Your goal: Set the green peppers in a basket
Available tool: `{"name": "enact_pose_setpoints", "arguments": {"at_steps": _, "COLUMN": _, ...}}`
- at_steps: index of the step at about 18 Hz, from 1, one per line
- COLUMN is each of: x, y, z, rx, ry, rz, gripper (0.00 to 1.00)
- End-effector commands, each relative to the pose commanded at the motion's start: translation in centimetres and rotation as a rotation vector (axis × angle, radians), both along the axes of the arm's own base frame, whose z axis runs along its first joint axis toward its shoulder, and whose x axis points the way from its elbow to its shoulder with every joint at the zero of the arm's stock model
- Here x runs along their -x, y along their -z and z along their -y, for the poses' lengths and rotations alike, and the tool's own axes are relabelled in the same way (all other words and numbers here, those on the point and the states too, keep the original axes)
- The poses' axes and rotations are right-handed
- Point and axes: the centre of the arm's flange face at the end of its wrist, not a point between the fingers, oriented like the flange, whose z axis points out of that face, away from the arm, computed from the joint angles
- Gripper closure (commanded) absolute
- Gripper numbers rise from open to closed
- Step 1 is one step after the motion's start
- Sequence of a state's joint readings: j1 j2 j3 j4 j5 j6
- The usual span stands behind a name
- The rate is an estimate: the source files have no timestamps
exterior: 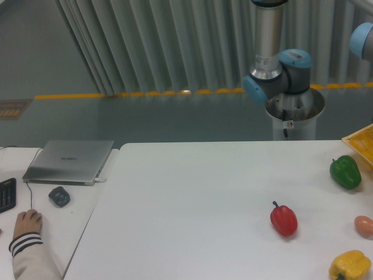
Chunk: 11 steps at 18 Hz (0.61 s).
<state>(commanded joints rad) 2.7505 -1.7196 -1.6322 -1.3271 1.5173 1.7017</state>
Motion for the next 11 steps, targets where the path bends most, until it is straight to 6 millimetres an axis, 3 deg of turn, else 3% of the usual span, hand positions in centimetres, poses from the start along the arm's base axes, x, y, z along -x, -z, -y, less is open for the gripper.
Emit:
{"name": "enact_pose_setpoints", "arguments": {"at_steps": 2, "x": -0.2, "y": 0.0, "z": -0.6, "rx": -0.033, "ry": -0.13, "rz": 0.017, "gripper": 0.0}}
{"name": "enact_pose_setpoints", "arguments": {"at_steps": 4, "x": -0.9, "y": 0.3, "z": -2.5, "rx": -0.049, "ry": -0.211, "rz": 0.033, "gripper": 0.0}}
{"name": "enact_pose_setpoints", "arguments": {"at_steps": 7, "x": -1.7, "y": 0.6, "z": -5.1, "rx": -0.064, "ry": -0.221, "rz": 0.0, "gripper": 0.0}}
{"name": "enact_pose_setpoints", "arguments": {"at_steps": 8, "x": -2.1, "y": 0.7, "z": -5.4, "rx": -0.056, "ry": -0.218, "rz": -0.001, "gripper": 0.0}}
{"name": "enact_pose_setpoints", "arguments": {"at_steps": 11, "x": -4.4, "y": 3.6, "z": -4.5, "rx": 0.036, "ry": -0.219, "rz": 0.012, "gripper": 0.0}}
